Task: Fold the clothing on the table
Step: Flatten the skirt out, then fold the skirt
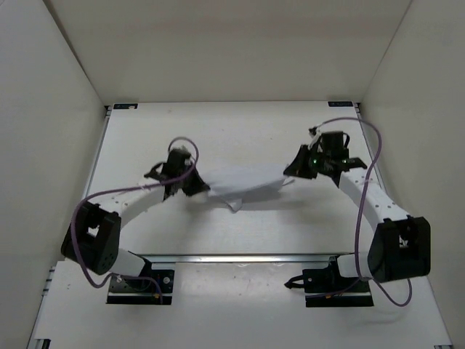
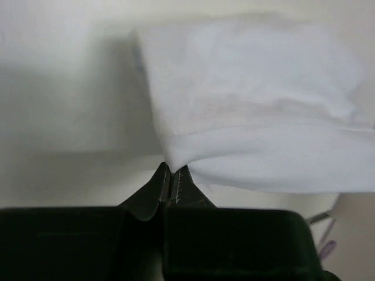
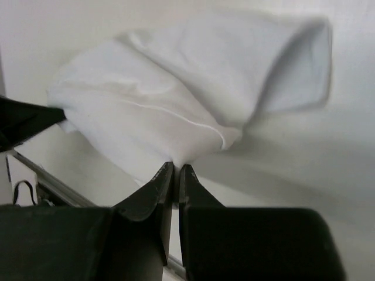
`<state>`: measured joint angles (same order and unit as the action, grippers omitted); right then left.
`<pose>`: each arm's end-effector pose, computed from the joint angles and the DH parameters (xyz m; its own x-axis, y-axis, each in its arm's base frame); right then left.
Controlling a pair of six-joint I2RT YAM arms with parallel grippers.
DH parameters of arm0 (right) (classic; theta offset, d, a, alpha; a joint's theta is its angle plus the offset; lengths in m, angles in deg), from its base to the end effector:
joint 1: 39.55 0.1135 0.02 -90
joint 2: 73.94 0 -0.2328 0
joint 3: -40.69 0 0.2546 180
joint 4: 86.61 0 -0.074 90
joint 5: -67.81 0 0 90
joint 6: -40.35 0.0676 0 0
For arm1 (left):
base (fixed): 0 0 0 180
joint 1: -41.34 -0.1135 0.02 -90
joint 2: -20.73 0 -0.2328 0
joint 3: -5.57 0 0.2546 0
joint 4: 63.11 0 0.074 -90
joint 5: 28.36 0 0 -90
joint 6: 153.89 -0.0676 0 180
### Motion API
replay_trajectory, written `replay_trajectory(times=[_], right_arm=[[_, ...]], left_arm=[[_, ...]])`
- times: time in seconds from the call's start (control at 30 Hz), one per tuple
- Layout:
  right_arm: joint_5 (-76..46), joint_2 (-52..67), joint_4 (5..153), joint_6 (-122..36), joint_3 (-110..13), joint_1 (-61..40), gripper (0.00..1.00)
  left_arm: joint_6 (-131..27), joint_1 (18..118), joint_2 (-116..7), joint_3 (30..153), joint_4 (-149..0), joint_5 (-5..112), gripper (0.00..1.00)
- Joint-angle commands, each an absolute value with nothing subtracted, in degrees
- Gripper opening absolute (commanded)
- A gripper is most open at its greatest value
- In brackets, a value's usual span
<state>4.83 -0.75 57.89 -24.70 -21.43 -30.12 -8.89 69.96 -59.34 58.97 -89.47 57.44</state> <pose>0.2858 0.0786 0.1900 -0.8411 0.2412 -0.4841 -0.1095 0.8006 0.5891 0.2543 -0.1444 0.1155 -0.8253 -0.4803 -0.2970 -0.2783 0.8035 -0.5262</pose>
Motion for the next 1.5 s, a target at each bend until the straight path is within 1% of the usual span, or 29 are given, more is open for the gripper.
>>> replay_trajectory(times=[0.0,0.03,0.07,0.1,0.17,0.2,0.23,0.27,0.3,0.33,0.37,0.43,0.47,0.53,0.57,0.63,0.67,0.7,0.73,0.83,0.93,1.0,1.03,1.13,1.2,1.33,1.47], right_arm=[[4.00,5.92,57.72,-31.71,-36.89,-33.39,0.00],[4.26,9.44,56.05,-32.50,-44.85,-34.62,0.00],[4.96,11.56,55.59,-32.94,-54.06,-36.20,0.00],[6.53,15.76,53.59,-33.04,-58.59,-36.82,0.00],[5.50,24.37,47.19,-33.91,-82.42,-38.14,0.00],[4.97,26.24,45.93,-34.00,-87.94,-38.23,0.00],[4.18,28.17,44.62,-34.44,-96.35,-38.06,0.00],[3.65,27.76,45.39,-34.10,-99.48,-38.84,0.00],[3.39,27.06,45.74,-33.66,-99.59,-39.11,0.00],[1.21,25.05,45.92,-35.65,-98.55,-38.85,0.00],[0.32,22.68,45.49,-36.98,-94.97,-37.98,0.00],[-4.07,17.94,46.18,-39.19,-86.10,-37.10,0.01],[-3.74,14.43,48.36,-39.19,-77.62,-37.35,0.00],[-1.38,8.46,52.40,-37.26,-58.82,-37.80,0.01],[-1.71,4.68,54.51,-37.34,-54.03,-37.71,0.00],[-4.87,-0.25,55.94,-36.82,-37.88,-36.31,0.00],[-5.49,-3.68,55.59,-36.56,-34.07,-35.00,0.00],[-4.89,-4.84,55.50,-35.42,-27.76,-34.20,0.00],[-4.36,-7.90,54.98,-34.80,-25.00,-33.41,0.00],[-5.13,-15.21,52.17,-29.20,-11.83,-28.23,0.00],[-4.70,-22.94,50.32,-23.13,-7.58,-22.52,0.00],[-4.44,-25.94,50.40,-21.18,-7.48,-22.50,0.00],[-2.53,-26.21,50.75,-21.09,-8.27,-23.37,0.00],[1.17,-21.39,53.65,-23.71,-10.64,-27.58,0.00],[3.38,-15.35,58.03,-25.39,-12.74,-29.00,0.00],[2.94,-5.32,62.79,-28.37,-21.87,-27.17,0.00],[3.47,4.27,66.48,-30.48,-31.63,-28.03,0.01]], left_arm=[[-25.44,60.62,-63.52,80.81,-96.31,50.61,0.00],[-29.66,59.37,-67.73,86.12,-100.43,49.44,0.00],[-31.96,57.53,-70.38,97.84,-102.30,46.99,0.00],[-35.81,56.64,-75.46,104.22,-107.45,45.75,0.00],[-40.15,56.19,-84.95,133.05,-118.17,46.43,0.00],[-41.03,55.76,-87.00,144.51,-119.88,47.14,0.00],[-39.82,54.80,-87.98,147.76,-119.46,47.06,0.00],[-38.94,54.44,-86.33,148.40,-116.58,46.79,0.00],[-38.41,54.00,-85.01,147.10,-115.86,47.05,0.00],[-40.23,55.04,-83.35,144.74,-116.03,49.67,0.00],[-43.03,56.88,-81.15,142.97,-116.37,53.08,0.00],[-45.16,58.56,-77.46,130.89,-115.59,55.22,0.00],[-45.08,58.48,-74.66,127.17,-113.93,54.45,0.00],[-43.42,59.44,-69.48,109.38,-109.46,52.69,0.00],[-42.37,59.62,-66.22,104.86,-107.00,52.51,0.00],[-41.48,61.37,-60.85,89.50,-103.91,55.04,0.00],[-40.87,62.68,-57.78,86.04,-103.38,56.01,0.00],[-40.86,63.31,-54.80,80.87,-103.46,56.45,0.00],[-39.56,64.62,-53.37,75.51,-104.07,56.20,0.00],[-37.44,68.83,-46.52,66.61,-108.46,56.20,0.00],[-34.19,70.08,-39.84,61.76,-114.26,52.96,0.00],[-33.92,69.91,-37.02,62.52,-117.68,52.93,0.00],[-34.70,68.16,-37.10,64.19,-118.39,52.68,0.00],[-35.68,64.20,-40.08,67.09,-117.61,50.58,0.00],[-35.77,62.79,-45.16,68.86,-114.63,51.01,0.00],[-35.94,60.50,-54.39,75.52,-111.90,51.45,0.00],[-36.73,58.49,-61.86,83.35,-108.91,51.97,0.00]])
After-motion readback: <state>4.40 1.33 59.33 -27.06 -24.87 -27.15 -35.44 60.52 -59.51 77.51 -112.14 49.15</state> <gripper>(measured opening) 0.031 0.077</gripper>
